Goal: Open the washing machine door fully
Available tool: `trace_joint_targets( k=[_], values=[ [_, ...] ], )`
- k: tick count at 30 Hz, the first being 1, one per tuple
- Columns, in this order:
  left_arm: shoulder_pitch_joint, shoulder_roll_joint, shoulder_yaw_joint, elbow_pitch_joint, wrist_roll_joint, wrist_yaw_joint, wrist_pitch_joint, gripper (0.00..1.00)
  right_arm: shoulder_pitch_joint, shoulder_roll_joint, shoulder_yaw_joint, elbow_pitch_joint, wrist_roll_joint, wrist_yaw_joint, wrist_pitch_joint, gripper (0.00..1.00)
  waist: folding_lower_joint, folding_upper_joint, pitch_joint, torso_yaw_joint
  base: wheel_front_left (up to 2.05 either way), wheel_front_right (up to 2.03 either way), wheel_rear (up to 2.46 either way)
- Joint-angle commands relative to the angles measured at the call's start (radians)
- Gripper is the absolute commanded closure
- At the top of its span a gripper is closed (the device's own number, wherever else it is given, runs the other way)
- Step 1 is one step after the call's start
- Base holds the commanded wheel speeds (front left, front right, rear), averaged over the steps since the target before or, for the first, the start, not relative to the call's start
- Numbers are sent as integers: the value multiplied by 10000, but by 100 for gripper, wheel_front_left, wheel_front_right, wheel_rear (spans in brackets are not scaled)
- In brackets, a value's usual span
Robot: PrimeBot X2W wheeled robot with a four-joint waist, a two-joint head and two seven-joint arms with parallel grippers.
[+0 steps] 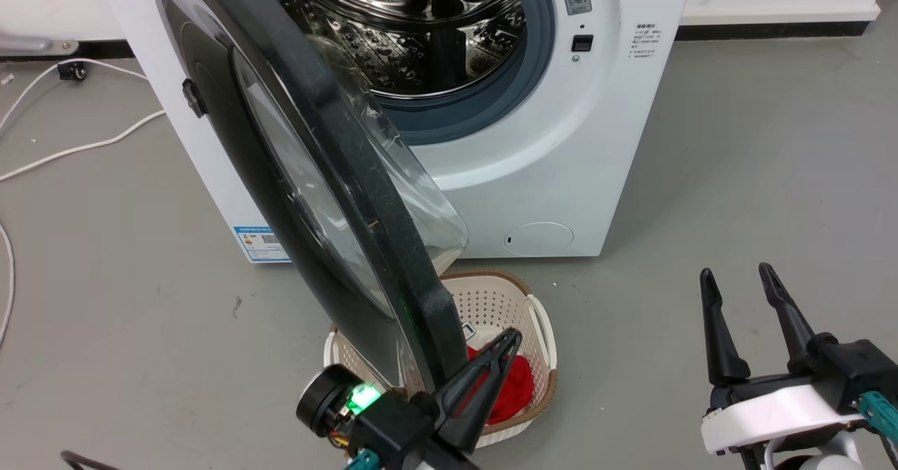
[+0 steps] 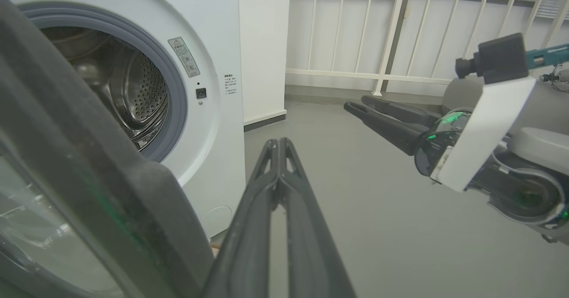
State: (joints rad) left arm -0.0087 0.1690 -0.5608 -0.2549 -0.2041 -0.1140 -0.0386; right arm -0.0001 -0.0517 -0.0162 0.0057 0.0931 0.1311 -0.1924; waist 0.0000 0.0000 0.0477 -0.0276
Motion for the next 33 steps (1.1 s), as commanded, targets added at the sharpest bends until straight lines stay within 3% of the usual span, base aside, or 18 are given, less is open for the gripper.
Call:
trace_joint_targets(
  k=[1, 10, 19, 33],
  values=[
    [-261, -98, 72, 144, 66, 66, -103, 100, -95, 29, 4, 47, 76, -7, 10, 0, 0, 0, 26, -34, 0, 0, 0],
    [-1150, -560, 529, 1318, -114, 395, -800, 100, -185, 29, 34, 138, 170, -7, 22, 0, 0, 0, 178, -215, 0, 0, 0],
    [-1685, -580, 889, 2233, -230, 677, -854, 100, -235, 27, 91, 226, 266, -7, 19, 0, 0, 0, 287, -306, 0, 0, 0],
    [-639, -206, 1048, 1352, -164, 1357, -612, 100, -77, 29, 47, 260, 368, -7, 16, 0, 0, 0, 172, -33, 0, 0, 0]
  ],
)
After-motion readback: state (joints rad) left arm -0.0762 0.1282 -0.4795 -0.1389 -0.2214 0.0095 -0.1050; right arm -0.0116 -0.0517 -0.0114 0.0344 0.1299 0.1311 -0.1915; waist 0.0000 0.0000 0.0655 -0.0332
